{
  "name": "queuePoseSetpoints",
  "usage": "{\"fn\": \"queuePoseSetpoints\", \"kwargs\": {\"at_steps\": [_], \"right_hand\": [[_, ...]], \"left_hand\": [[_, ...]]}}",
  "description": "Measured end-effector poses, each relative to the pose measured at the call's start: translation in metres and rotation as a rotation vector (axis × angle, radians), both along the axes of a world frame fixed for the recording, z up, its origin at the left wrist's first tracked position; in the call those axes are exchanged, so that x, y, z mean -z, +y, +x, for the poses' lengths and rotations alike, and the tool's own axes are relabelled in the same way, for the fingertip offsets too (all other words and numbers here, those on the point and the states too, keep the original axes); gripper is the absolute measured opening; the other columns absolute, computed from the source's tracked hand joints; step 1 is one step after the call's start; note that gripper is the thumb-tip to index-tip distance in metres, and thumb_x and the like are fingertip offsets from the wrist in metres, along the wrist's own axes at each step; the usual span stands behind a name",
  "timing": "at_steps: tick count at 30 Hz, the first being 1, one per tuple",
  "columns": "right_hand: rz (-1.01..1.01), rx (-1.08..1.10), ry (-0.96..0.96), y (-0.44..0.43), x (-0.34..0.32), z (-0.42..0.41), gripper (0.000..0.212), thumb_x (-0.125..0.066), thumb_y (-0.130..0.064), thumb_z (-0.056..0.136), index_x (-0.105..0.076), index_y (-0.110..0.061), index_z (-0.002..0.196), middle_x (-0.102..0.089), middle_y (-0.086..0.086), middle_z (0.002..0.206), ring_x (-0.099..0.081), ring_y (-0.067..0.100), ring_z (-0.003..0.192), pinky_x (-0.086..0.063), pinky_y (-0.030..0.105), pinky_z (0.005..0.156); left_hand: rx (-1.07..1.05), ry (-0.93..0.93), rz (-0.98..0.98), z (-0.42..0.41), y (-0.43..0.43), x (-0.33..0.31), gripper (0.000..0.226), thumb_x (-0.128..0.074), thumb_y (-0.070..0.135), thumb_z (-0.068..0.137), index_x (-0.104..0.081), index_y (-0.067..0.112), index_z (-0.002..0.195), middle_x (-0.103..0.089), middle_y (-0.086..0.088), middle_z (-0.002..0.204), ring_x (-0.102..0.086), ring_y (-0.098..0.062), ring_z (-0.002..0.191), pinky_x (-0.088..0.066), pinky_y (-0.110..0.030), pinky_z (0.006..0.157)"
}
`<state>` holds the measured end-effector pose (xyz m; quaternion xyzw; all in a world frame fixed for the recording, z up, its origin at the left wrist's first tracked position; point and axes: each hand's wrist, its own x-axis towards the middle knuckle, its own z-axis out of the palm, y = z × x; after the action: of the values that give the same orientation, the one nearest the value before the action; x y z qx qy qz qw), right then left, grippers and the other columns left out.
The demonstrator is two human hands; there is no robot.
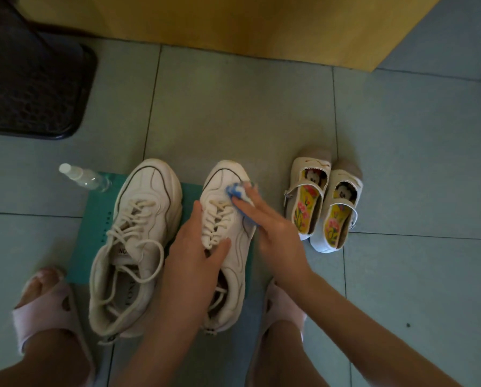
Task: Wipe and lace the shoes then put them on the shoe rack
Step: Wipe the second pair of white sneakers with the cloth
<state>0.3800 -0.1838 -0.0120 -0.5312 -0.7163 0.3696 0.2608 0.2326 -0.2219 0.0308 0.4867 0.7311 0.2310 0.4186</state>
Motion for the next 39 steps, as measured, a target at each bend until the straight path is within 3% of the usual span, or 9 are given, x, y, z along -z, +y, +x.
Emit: {"fn": "queuePoseSetpoints", "kwargs": {"at_steps": [9,14,17,20,26,29,32,36,39], "right_hand": [[-0.159,0.004,0.156,-0.065,-0.013,0.003,0.052,-0.036,-0.012,0.085,-0.05,-0.016,0.135,-0.04,-0.008,0.145,-0.032,0.003,0.137,-0.027,0.02,0.112],[-0.236,-0.068,0.189,-0.077,-0.024,0.019,0.052,-0.041,0.003,0.08,-0.058,-0.012,0.126,-0.05,-0.006,0.135,-0.039,-0.009,0.127,-0.02,0.0,0.102],[-0.363,-0.09,0.197,-0.073,-0.033,0.038,0.074,-0.046,0.014,0.08,-0.059,-0.047,0.118,-0.062,-0.024,0.118,-0.061,0.005,0.108,-0.048,0.017,0.092],[-0.331,0.066,0.146,-0.049,-0.04,0.045,0.077,-0.046,0.008,0.09,-0.046,-0.064,0.117,-0.059,-0.039,0.102,-0.061,-0.005,0.091,-0.052,0.015,0.08],[-0.375,0.103,0.094,-0.002,-0.038,0.012,0.058,-0.043,0.012,0.089,-0.047,-0.023,0.134,-0.057,0.004,0.129,-0.054,-0.006,0.099,-0.042,0.002,0.081],[-0.405,-0.034,-0.015,0.012,-0.045,0.017,0.056,-0.043,0.011,0.088,-0.049,-0.02,0.135,-0.058,0.003,0.125,-0.056,0.01,0.101,-0.047,0.019,0.091],[-0.403,-0.061,-0.009,0.016,-0.048,0.005,0.06,-0.04,0.018,0.083,-0.049,-0.012,0.135,-0.048,0.005,0.138,-0.042,0.009,0.124,-0.033,0.002,0.095],[-0.346,0.141,0.106,-0.014,-0.041,-0.023,0.064,-0.036,0.022,0.08,-0.05,-0.01,0.134,-0.037,0.007,0.148,-0.025,0.014,0.14,-0.022,0.028,0.116],[-0.287,0.284,0.182,-0.041,-0.042,-0.036,0.06,-0.037,0.019,0.083,-0.056,-0.014,0.128,-0.045,-0.004,0.139,-0.032,0.003,0.132,-0.024,0.018,0.112]], "left_hand": [[0.005,0.021,-0.039,0.004,0.001,-0.005,0.073,-0.057,0.028,0.089,-0.014,0.026,0.148,-0.033,-0.001,0.15,-0.032,-0.016,0.136,-0.024,-0.019,0.097],[0.014,-0.02,-0.076,0.001,0.005,-0.005,0.071,-0.055,0.027,0.091,-0.015,0.026,0.149,-0.031,0.0,0.151,-0.029,-0.015,0.137,-0.021,-0.018,0.098],[0.022,-0.028,-0.057,0.001,0.003,-0.008,0.07,-0.055,0.028,0.091,-0.015,0.026,0.149,-0.031,0.0,0.151,-0.029,-0.014,0.137,-0.02,-0.018,0.1],[-0.007,-0.041,-0.036,0.002,0.001,-0.008,0.068,-0.054,0.031,0.091,-0.017,0.028,0.148,-0.033,0.003,0.15,-0.031,-0.012,0.136,-0.021,-0.019,0.101],[0.006,-0.024,-0.037,0.003,0.002,-0.008,0.067,-0.051,0.031,0.093,-0.015,0.025,0.149,-0.034,-0.002,0.149,-0.033,-0.019,0.135,-0.028,-0.028,0.105],[0.018,-0.039,-0.042,0.003,0.004,-0.007,0.066,-0.05,0.029,0.094,-0.014,0.021,0.149,-0.033,-0.004,0.149,-0.033,-0.021,0.136,-0.028,-0.03,0.106],[0.03,-0.058,-0.048,0.001,0.006,-0.002,0.065,-0.049,0.029,0.095,-0.015,0.018,0.149,-0.032,-0.005,0.15,-0.033,-0.022,0.136,-0.028,-0.03,0.106],[0.041,-0.033,-0.043,-0.002,0.005,0.0,0.063,-0.047,0.029,0.096,-0.016,0.016,0.149,-0.034,-0.008,0.149,-0.035,-0.024,0.135,-0.029,-0.031,0.106],[0.039,-0.021,-0.028,-0.003,0.004,-0.002,0.06,-0.044,0.027,0.097,-0.017,0.014,0.149,-0.034,-0.01,0.149,-0.035,-0.025,0.134,-0.028,-0.031,0.106]]}}
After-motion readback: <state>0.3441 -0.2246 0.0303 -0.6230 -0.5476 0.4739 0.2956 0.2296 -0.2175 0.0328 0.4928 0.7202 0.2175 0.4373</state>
